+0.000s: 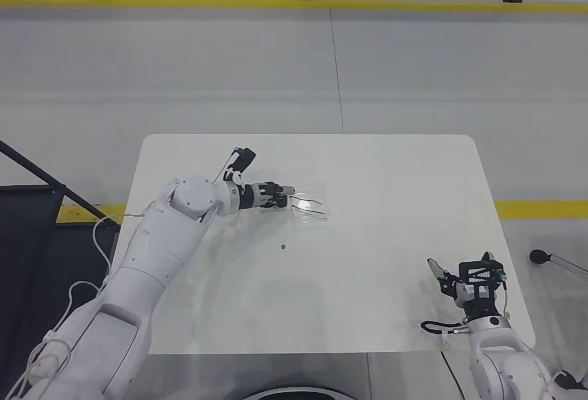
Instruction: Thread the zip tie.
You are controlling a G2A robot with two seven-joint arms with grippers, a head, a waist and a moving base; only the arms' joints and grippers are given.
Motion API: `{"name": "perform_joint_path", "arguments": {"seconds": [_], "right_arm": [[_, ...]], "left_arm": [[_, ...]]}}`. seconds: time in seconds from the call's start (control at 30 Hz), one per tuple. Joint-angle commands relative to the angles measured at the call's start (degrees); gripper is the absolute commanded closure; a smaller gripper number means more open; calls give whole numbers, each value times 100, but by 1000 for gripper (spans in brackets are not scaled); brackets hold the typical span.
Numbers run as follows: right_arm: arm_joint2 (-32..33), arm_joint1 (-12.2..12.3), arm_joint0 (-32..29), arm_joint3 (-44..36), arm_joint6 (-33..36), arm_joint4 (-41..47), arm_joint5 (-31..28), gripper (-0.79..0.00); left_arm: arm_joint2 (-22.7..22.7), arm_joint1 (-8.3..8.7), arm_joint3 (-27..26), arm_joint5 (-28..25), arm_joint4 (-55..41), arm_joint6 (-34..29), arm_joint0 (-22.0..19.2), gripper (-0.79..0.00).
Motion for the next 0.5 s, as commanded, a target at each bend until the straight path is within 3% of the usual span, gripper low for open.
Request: {"name": "perform_joint_path", "arguments": {"seconds": [0.0,0.47], "right_arm": [[0,0,0,0,0,0,0,-785],[0,0,0,0,0,0,0,-785]], "left_arm": [[25,-21,66,-18,-10,-1,-33,-326],[150,-148,443,-106,-75,-64,-213,-252]]}}
